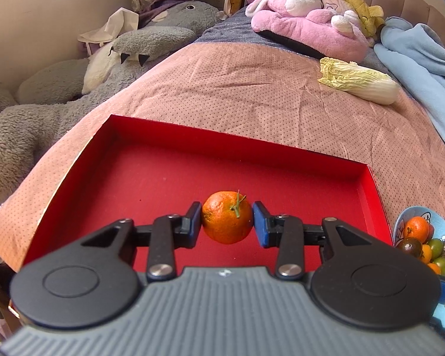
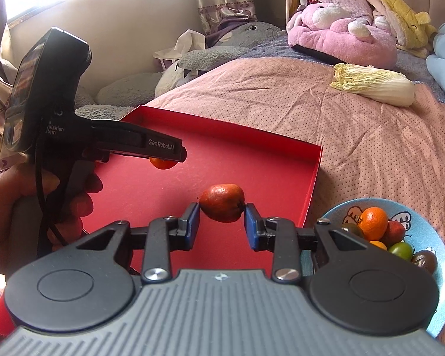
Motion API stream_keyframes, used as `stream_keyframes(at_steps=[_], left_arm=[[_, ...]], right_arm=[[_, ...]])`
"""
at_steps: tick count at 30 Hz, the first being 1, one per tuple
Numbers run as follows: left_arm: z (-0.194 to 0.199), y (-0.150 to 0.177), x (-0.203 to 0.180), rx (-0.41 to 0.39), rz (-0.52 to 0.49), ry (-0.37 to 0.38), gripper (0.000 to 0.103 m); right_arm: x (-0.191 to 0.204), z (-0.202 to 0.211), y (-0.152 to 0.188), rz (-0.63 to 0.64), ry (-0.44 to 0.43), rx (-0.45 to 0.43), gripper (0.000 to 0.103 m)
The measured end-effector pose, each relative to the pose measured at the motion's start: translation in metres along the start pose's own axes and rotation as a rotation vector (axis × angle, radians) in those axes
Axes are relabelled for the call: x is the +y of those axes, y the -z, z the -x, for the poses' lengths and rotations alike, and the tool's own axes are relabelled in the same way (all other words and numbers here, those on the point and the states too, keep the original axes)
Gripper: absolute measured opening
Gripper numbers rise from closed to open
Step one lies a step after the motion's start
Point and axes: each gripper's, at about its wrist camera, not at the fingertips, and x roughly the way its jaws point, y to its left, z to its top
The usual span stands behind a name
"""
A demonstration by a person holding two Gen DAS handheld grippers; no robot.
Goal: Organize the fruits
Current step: 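Carry the tangerine and red tomato in both grippers over the blue plate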
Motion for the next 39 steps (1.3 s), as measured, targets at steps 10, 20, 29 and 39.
stream_keyframes(at_steps=[10, 20, 29, 39], left_arm=[[0.009, 0.001, -0.008, -0.012, -0.011, 0.001, 0.04], [0.012, 0.003, -0.017, -0.015, -0.031, 0.004, 0.04], [0.014, 0.004, -0.03, -0.014, -0.055, 0.01, 0.04], [0.016, 0.006, -0.05, -0.016, -0.09, 0.028, 0.04]], right_arm=[[0.0, 0.012, 0.002, -0.002, -0.003, -0.018, 0.038], [-0.004, 0.02, 0.005, -0.015, -0.001, -0.031, 0.038], [-0.013, 0.029, 0.01, -0.039, 0.009, -0.044, 0.038], [-0.026, 0.041, 0.017, -0.07, 0.022, -0.059, 0.038]])
